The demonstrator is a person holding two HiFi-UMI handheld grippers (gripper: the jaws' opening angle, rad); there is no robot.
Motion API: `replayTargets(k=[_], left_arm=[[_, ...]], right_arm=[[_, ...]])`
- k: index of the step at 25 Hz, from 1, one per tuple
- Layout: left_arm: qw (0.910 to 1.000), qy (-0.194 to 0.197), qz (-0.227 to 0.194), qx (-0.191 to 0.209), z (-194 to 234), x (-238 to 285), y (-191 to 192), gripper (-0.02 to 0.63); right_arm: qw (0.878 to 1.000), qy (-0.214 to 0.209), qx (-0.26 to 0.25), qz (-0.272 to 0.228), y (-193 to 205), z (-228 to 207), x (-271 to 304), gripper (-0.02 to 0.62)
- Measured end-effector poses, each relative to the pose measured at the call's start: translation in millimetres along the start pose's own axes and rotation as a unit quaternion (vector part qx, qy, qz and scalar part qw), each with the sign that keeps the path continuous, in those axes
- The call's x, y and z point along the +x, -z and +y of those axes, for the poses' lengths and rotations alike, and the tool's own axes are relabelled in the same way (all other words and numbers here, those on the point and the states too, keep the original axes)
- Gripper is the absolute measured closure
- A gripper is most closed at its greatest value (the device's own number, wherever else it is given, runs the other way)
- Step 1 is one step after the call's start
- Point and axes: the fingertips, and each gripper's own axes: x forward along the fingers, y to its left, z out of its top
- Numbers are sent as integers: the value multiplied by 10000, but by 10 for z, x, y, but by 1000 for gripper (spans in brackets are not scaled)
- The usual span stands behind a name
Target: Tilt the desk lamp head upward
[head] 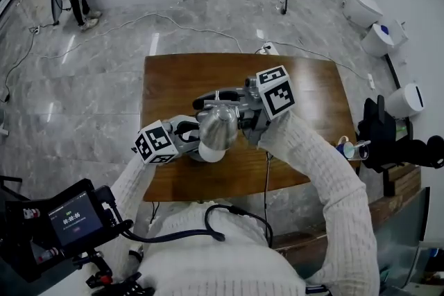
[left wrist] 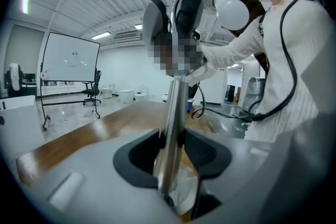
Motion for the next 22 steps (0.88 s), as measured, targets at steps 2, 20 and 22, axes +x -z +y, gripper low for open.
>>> replayTargets(k=[2,20,22], left_arm=[[10000,-13,-6,0,2,1,9,460],[9988,-122,17,-469,74,-95,28,425],[9977,-221,-166,-626,79,-164,-2,413]], right_arm=[[9999,-43,92,-21,3,-13,2,403],[9931,498,-689,-803,-155,-14,-254,348],[9886,801,-807,-987,-136,-54,-417,344]])
